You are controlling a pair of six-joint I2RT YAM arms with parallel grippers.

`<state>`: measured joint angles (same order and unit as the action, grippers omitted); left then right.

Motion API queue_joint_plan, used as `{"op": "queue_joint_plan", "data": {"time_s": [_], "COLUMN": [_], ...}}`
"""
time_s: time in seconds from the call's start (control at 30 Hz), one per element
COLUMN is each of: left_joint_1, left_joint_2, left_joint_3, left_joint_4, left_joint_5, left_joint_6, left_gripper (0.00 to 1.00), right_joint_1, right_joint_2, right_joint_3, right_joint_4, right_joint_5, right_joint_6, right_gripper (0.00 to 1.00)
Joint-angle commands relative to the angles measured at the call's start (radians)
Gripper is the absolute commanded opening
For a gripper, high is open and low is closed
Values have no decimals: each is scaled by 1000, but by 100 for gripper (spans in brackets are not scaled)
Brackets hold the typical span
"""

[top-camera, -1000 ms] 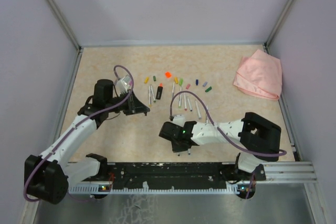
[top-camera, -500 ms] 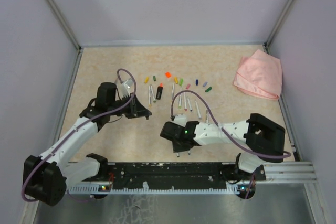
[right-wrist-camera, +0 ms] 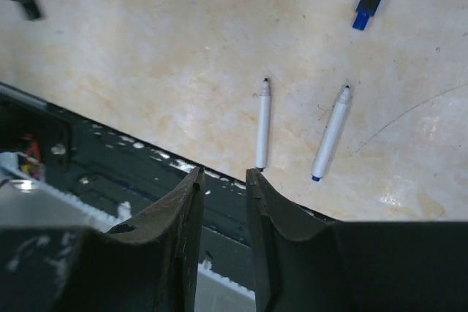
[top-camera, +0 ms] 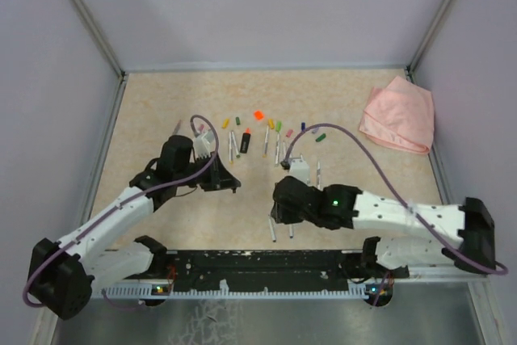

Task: Open the pen caps
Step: Place the pen at the center of the board, then place the pen cap at the center of the board.

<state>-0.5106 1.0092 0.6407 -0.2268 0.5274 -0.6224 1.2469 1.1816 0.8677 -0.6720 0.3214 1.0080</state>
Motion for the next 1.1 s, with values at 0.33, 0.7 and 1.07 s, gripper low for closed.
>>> {"op": "queue_joint_plan", "data": {"time_s": [0.33, 0.7, 1.07], "left_joint_1": [-303, -365, -391], "left_joint_2": [290, 677, 808], "left_joint_3": [150, 379, 477], "left_joint_4": [-80, -187, -197], "left_joint_5": [-467, -523, -498], "left_joint_6": [-143, -204, -189], "left_gripper": [2, 9, 20], "right_joint_1": [10, 9, 10], "right_joint_2": [-675, -687, -781], "right_joint_3": [-281, -290, -312], "right_joint_4": [152, 112, 51], "right_joint_5": [191, 210, 238], "right_joint_6": [-34, -1, 17], "right_gripper": [42, 43, 43]}}
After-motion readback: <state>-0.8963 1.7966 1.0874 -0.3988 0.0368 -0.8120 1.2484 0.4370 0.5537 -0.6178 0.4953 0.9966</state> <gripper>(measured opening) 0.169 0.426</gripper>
